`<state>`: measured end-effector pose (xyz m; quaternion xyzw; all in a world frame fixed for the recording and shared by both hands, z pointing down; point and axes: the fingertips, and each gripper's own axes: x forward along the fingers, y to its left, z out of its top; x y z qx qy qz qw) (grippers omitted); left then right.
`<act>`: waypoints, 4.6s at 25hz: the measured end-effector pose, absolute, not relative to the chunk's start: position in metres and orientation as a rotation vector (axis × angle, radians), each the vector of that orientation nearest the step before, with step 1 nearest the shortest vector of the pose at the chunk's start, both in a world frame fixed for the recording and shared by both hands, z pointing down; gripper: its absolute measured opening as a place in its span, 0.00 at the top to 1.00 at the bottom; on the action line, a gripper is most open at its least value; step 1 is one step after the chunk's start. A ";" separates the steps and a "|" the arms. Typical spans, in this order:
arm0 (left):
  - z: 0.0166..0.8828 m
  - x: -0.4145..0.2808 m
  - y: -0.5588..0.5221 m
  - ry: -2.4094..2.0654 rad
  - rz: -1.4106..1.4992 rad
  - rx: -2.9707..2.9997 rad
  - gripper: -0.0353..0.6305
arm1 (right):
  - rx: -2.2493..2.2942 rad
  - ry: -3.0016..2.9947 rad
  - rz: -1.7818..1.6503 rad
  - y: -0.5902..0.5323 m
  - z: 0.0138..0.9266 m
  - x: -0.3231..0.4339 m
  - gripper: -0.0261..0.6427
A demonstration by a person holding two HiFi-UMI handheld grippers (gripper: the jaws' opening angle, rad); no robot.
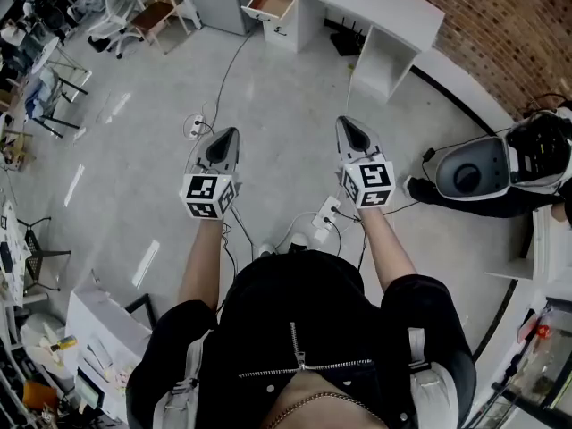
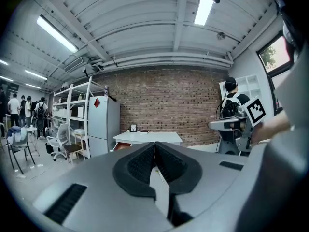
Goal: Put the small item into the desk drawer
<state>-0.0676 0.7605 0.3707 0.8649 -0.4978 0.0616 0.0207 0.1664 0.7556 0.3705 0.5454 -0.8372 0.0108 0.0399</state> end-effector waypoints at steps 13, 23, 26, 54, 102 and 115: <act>0.377 -0.062 0.738 -1.552 0.188 2.656 0.91 | 1.648 -2.584 0.120 0.728 0.383 0.173 0.95; 0.387 -0.070 0.659 -1.512 0.174 2.652 0.91 | 1.666 -2.556 0.180 0.659 0.393 0.166 0.95; 0.391 -0.076 0.623 -1.488 0.168 2.663 0.91 | 1.668 -2.554 0.176 0.626 0.396 0.157 0.95; 0.402 -0.131 0.316 -1.352 0.272 2.731 0.91 | 1.752 -2.504 0.232 0.331 0.399 0.095 0.95; 0.405 0.011 -0.257 -1.333 0.290 2.690 0.91 | 1.651 -2.538 0.266 -0.264 0.398 0.203 0.95; 0.454 0.015 -0.299 -1.223 0.325 2.661 0.91 | 1.621 -2.437 0.404 -0.291 0.467 0.201 0.94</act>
